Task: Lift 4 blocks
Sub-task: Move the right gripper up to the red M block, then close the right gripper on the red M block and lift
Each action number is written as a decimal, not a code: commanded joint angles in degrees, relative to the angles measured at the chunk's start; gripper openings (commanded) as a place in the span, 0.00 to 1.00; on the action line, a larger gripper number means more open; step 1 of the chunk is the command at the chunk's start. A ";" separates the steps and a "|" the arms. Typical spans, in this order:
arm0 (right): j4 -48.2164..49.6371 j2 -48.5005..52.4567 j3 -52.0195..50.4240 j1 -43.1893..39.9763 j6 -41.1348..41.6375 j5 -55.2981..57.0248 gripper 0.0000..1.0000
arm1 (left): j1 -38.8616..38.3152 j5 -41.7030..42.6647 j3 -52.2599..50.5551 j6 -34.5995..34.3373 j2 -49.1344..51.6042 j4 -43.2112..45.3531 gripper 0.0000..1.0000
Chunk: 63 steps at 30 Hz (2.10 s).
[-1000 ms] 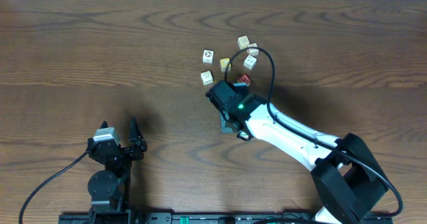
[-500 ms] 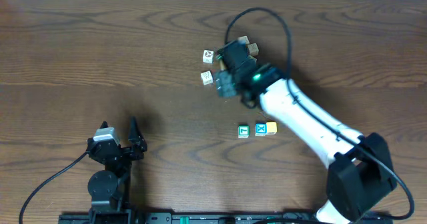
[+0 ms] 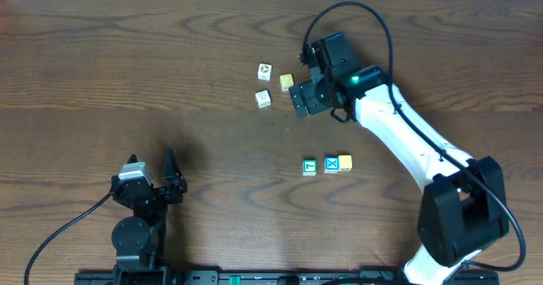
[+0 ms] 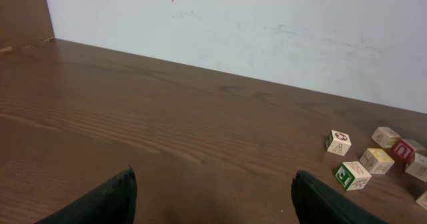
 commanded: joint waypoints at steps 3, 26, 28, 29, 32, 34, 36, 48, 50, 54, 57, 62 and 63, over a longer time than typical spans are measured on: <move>2.32 4.26 0.94 1.36 -5.14 -0.07 0.96 | -0.17 -0.55 -0.94 -0.09 -0.33 -2.54 0.75; 7.80 12.52 0.92 -0.52 -5.07 2.73 0.74 | -0.17 -0.55 -0.94 -0.09 -0.33 -2.54 0.75; 7.82 12.79 0.92 -0.55 -5.07 2.78 0.71 | -0.17 -0.55 -0.94 -0.09 -0.33 -2.54 0.75; 7.93 12.85 0.92 -0.55 -5.07 2.78 0.68 | -0.17 -0.55 -0.94 -0.09 -0.33 -2.54 0.75; 8.55 12.85 0.92 -0.55 -5.07 2.75 0.63 | -0.17 -0.55 -0.94 -0.09 -0.33 -2.54 0.75; 8.92 12.87 0.92 -0.57 -5.01 2.75 0.62 | -0.17 -0.55 -0.94 -0.09 -0.33 -2.54 0.75; 9.25 13.16 0.92 -0.61 -4.83 2.75 0.62 | -0.17 -0.55 -0.94 -0.09 -0.33 -2.54 0.75; 9.55 15.30 0.90 -0.66 -0.76 3.58 0.50 | -0.17 -0.55 -0.94 -0.09 -0.33 -2.54 0.75; 9.55 15.41 0.90 -0.66 -0.50 3.58 0.46 | -0.17 -0.55 -0.94 -0.09 -0.33 -2.54 0.75; 9.53 15.41 0.92 -0.66 -0.35 3.63 0.43 | -0.17 -0.55 -0.94 -0.09 -0.33 -2.54 0.75; 9.38 15.41 0.92 -0.66 1.03 4.15 0.41 | -0.17 -0.55 -0.94 -0.09 -0.33 -2.54 0.75; 7.61 15.06 2.12 -0.66 1.11 4.52 0.46 | -0.17 -0.55 -0.94 -0.09 -0.33 -2.54 0.75; 7.19 15.06 2.45 -0.66 1.11 4.68 0.46 | -0.17 -0.55 -0.94 -0.09 -0.33 -2.54 0.75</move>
